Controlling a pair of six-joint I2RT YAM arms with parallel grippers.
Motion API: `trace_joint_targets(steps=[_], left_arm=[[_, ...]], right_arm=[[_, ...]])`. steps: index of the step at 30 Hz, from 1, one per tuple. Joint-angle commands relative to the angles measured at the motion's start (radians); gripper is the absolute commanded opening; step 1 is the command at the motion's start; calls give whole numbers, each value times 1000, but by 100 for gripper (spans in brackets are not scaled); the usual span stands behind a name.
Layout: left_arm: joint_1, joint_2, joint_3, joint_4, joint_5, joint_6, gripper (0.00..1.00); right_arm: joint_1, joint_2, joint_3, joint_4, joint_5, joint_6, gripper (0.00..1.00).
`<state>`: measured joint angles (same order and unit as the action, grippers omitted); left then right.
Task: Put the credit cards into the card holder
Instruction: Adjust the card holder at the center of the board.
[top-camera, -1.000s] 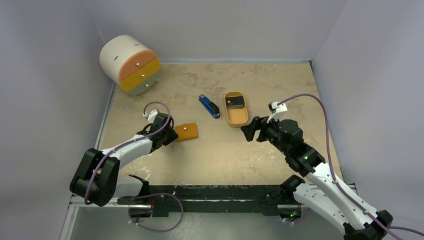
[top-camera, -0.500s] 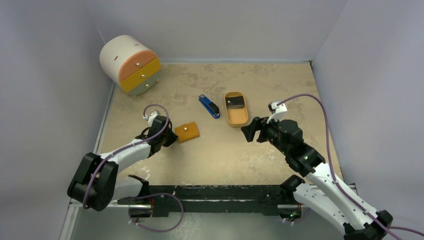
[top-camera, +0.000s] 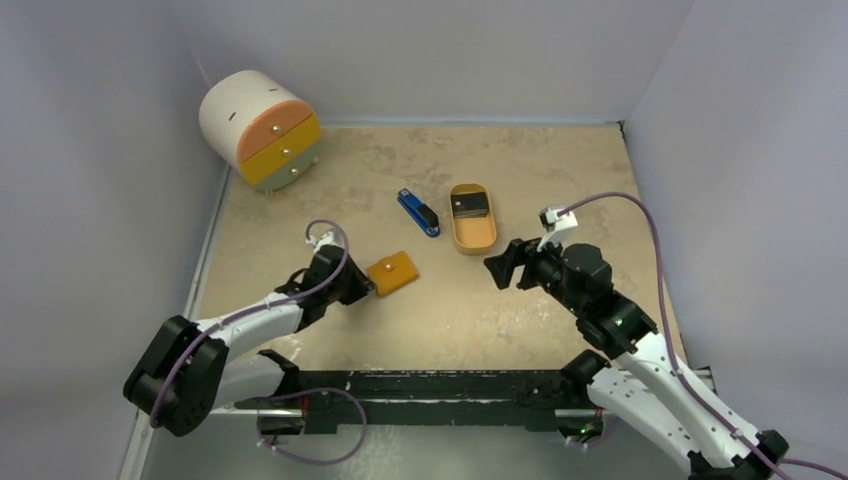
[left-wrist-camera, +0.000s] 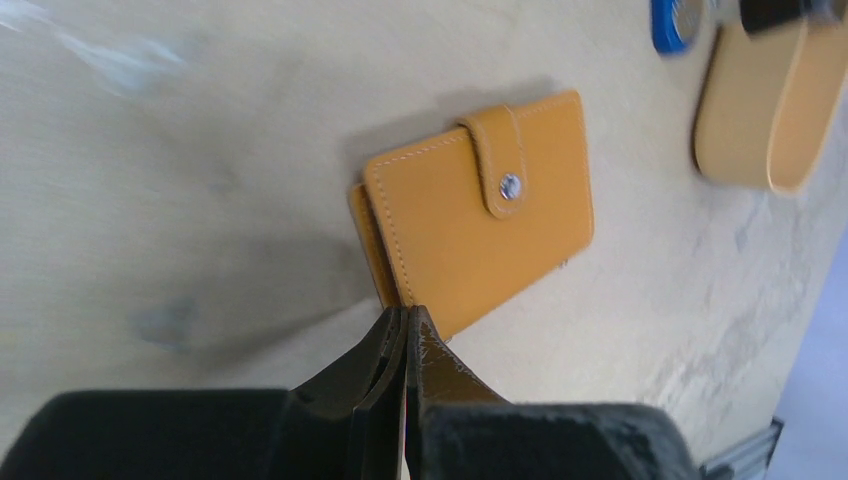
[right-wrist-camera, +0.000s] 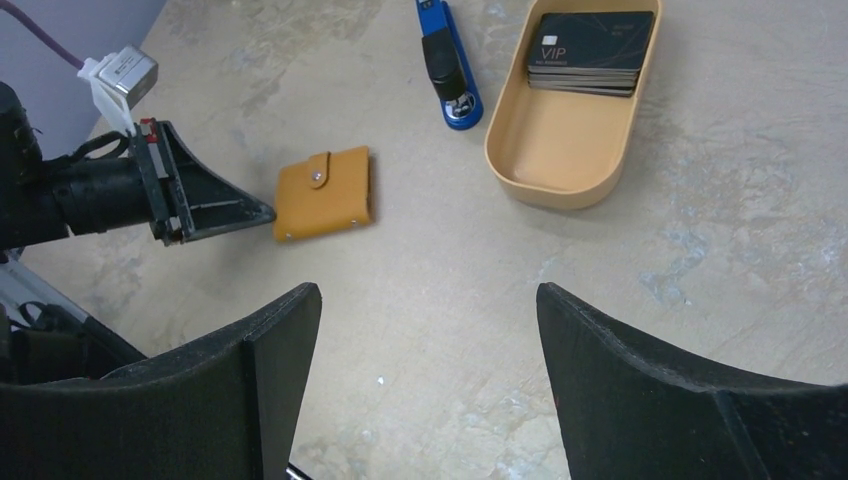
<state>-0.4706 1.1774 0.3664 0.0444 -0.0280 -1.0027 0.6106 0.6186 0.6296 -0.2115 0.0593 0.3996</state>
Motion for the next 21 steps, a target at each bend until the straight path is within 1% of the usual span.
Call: trace_joint_targets(steps=[1, 7, 13, 16, 19, 20, 21], left_arm=[[-132, -11, 12, 81, 31, 10, 0], [-218, -39, -25, 106, 36, -9, 0], [-302, -37, -32, 83, 72, 10, 0], [-347, -33, -36, 61, 56, 13, 0], [-363, -53, -35, 13, 17, 6, 0], [-362, -69, -32, -10, -8, 4, 6], [-363, -93, -23, -62, -33, 3, 22]], right_arm=[[5, -23, 1, -16, -38, -34, 81], [6, -22, -3, -29, -82, -40, 81], [5, 28, -12, 2, -144, -33, 81], [8, 62, -9, 39, -176, -21, 80], [33, 108, 6, 74, -172, -1, 79], [45, 127, 13, 84, -163, 5, 80], [61, 150, 23, 93, -150, 10, 80]])
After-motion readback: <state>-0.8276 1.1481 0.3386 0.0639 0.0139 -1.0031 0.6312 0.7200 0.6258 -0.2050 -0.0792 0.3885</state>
